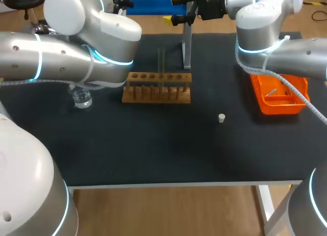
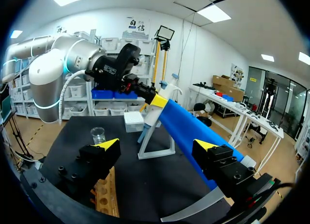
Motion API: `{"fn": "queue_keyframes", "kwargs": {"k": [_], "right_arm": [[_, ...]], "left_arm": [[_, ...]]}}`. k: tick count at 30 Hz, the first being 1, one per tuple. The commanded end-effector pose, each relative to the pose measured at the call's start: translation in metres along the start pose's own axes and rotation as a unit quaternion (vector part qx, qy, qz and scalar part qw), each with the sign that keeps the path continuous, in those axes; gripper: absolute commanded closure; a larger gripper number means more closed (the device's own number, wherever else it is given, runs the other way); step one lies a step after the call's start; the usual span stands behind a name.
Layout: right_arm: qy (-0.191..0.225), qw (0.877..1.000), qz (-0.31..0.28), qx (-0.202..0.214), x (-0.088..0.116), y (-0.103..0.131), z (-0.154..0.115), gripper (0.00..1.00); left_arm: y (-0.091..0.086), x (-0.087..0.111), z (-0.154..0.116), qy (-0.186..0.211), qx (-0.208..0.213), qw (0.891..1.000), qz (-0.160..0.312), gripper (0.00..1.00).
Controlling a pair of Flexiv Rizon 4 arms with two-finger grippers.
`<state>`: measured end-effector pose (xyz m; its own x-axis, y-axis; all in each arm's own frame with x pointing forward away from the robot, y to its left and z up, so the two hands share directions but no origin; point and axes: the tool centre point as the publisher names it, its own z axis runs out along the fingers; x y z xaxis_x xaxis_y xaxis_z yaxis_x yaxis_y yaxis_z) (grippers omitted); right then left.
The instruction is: Invert the test tube, pick up the pipette, mount the tip to pipette, aspirate from beaker and dispense into the tube, eject the tip, return the pipette, and cap with the stopper.
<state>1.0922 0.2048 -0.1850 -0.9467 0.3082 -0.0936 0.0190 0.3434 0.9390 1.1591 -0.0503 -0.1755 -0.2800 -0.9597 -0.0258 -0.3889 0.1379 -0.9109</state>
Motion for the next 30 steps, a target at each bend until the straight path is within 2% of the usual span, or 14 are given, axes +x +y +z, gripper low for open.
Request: {"fn": "queue_keyframes", "kwargs": {"k": [1, 30], "right_arm": [[0.003, 1.000, 0.000, 0.002, -0.001, 0.000, -0.001, 0.00], [0.003, 1.000, 0.000, 0.002, -0.001, 0.000, -0.001, 0.00]], "left_arm": [[-0.005, 0.003, 0.005, -0.009, -0.013, 1.000, 0.000, 1.00], [0.019, 0.009, 0.011, -0.024, -0.054, 0.998, -0.012, 1.00]]}}
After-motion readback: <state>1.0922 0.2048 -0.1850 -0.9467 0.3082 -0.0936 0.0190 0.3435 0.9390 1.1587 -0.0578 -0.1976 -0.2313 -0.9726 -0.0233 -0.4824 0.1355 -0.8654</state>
